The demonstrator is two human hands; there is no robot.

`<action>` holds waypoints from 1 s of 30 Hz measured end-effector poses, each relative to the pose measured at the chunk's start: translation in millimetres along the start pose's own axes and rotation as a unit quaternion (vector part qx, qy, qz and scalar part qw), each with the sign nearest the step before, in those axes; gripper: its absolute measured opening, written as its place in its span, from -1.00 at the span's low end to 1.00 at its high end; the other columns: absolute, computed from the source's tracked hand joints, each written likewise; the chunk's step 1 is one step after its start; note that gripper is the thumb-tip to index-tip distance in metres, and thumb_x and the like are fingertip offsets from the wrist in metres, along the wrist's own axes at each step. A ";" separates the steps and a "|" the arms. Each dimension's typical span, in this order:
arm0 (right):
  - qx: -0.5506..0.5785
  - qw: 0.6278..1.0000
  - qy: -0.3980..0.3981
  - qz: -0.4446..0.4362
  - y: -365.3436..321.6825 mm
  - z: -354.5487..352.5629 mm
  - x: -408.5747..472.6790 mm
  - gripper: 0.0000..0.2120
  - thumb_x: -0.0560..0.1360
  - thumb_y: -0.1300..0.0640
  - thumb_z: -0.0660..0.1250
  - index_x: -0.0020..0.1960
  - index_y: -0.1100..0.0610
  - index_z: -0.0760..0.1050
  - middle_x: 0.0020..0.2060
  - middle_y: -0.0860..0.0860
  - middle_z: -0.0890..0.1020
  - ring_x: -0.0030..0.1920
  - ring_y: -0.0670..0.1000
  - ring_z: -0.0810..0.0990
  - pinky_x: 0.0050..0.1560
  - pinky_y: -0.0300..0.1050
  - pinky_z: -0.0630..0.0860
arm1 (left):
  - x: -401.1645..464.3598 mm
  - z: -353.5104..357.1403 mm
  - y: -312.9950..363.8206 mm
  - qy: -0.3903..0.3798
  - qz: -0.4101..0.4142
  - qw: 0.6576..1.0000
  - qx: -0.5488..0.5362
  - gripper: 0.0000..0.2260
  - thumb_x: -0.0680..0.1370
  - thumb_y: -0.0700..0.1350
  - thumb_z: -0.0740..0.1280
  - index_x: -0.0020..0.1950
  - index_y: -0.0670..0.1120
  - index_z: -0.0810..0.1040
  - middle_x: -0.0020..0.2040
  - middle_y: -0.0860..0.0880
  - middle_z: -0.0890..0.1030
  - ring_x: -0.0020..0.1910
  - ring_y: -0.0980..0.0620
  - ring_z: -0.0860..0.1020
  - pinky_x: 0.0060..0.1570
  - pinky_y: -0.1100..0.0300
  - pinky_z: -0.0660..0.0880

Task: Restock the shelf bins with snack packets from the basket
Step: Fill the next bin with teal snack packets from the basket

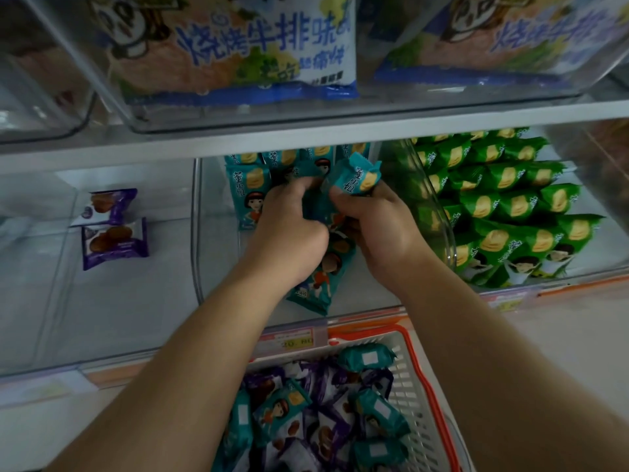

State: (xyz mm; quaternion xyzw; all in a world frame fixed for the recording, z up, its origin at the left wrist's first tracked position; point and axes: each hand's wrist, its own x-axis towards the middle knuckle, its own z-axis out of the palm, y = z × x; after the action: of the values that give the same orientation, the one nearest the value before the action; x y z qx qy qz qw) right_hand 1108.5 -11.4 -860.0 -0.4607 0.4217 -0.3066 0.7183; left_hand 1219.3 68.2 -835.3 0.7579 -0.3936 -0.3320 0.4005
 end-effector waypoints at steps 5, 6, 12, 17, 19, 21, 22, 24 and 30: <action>-0.248 0.956 0.115 -0.111 -9.3 8.4 -3.4 -0.65 0.50 0.07 0.51 0.23 0.05 0.48 0.03 -0.08 0.69 0.03 -0.06 0.68 0.02 -0.05 0.64 | 0.5 3.5 -2.9 -0.007 0.029 0.996 0.083 -0.34 0.52 -0.23 0.32 0.59 0.14 0.32 0.49 -0.03 0.28 0.38 -0.05 0.43 0.19 0.30 0.36; -0.312 0.929 0.139 -0.144 -11.0 9.5 -3.8 -0.64 0.50 0.04 0.51 0.22 0.05 0.47 0.05 -0.08 0.65 0.03 -0.06 0.64 -0.04 -0.09 0.59 | 0.1 4.7 -3.4 0.001 0.034 0.995 0.090 -0.37 0.52 -0.21 0.33 0.56 0.16 0.34 0.45 -0.03 0.27 0.36 -0.08 0.43 0.19 0.25 0.39; -0.450 0.860 0.173 -0.165 0.3 14.9 -0.9 -0.66 0.52 0.07 0.48 0.25 0.12 0.51 0.14 0.05 0.47 0.03 0.07 0.51 -0.04 -0.13 0.40 | -3.9 7.2 -0.5 0.005 0.016 0.994 0.109 -0.42 0.54 -0.17 0.32 0.50 0.20 0.29 0.21 0.08 0.15 0.35 -0.15 0.38 0.26 0.14 0.40; -0.410 0.898 0.149 -0.058 -0.1 9.0 3.0 -0.70 0.56 0.08 0.39 0.28 0.03 0.53 0.10 0.00 0.66 0.15 0.11 0.61 0.12 0.07 0.60 | -4.0 5.9 3.8 -0.019 0.001 0.996 0.086 -0.34 0.60 -0.15 0.31 0.65 0.14 0.14 0.27 0.12 0.18 0.32 0.13 0.27 0.26 0.26 0.23; -0.402 0.906 0.132 -0.020 -2.4 8.2 3.2 -0.64 0.52 0.10 0.37 0.31 0.00 0.50 0.11 -0.01 0.67 0.14 0.10 0.62 0.13 0.09 0.62 | -3.5 7.1 6.0 -0.023 0.004 0.997 0.073 -0.31 0.59 -0.17 0.31 0.68 0.08 0.12 0.40 0.10 0.24 0.44 0.12 0.28 0.32 0.28 0.21; -0.382 0.917 0.117 0.000 -4.5 8.5 2.7 -0.55 0.43 0.09 0.37 0.32 -0.04 0.49 0.08 -0.04 0.68 0.09 0.08 0.65 0.11 0.14 0.64 | -4.0 8.5 10.2 -0.030 -0.007 0.998 0.055 -0.32 0.59 -0.19 0.30 0.68 0.06 0.14 0.52 0.08 0.26 0.50 0.09 0.29 0.36 0.29 0.23; -0.374 0.921 0.112 0.005 -3.8 7.9 3.6 -0.51 0.38 0.07 0.36 0.31 -0.06 0.49 0.06 -0.06 0.68 0.07 0.07 0.66 0.10 0.16 0.65 | -5.0 9.2 12.6 -0.034 -0.012 0.998 0.044 -0.33 0.59 -0.20 0.29 0.67 0.08 0.15 0.56 0.09 0.25 0.51 0.08 0.30 0.40 0.26 0.26; -0.363 0.927 0.099 0.007 -1.4 5.7 5.1 -0.45 0.31 0.06 0.32 0.31 -0.11 0.49 0.06 -0.08 0.69 0.07 0.06 0.66 0.11 0.18 0.65 | -8.1 11.5 15.8 -0.039 -0.021 0.999 0.015 -0.32 0.58 -0.23 0.27 0.66 0.13 0.19 0.60 0.12 0.26 0.50 0.03 0.36 0.44 0.12 0.37; -0.309 0.946 0.100 0.012 -3.4 2.5 2.4 -0.38 0.41 0.14 0.41 0.43 -0.15 0.38 0.13 -0.07 0.68 0.12 0.06 0.66 0.13 0.14 0.65 | -11.9 15.2 20.0 -0.012 -0.060 0.996 -0.063 -0.31 0.50 -0.16 0.30 0.63 0.12 0.26 0.59 0.12 0.33 0.56 0.07 0.29 0.44 0.21 0.26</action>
State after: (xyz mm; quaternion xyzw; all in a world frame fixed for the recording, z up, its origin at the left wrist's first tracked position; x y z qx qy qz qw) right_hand 1111.7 -13.8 -857.1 -0.6221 0.5709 -0.1968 0.4983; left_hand 1194.7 65.7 -822.7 0.7492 -0.3306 -0.3884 0.4225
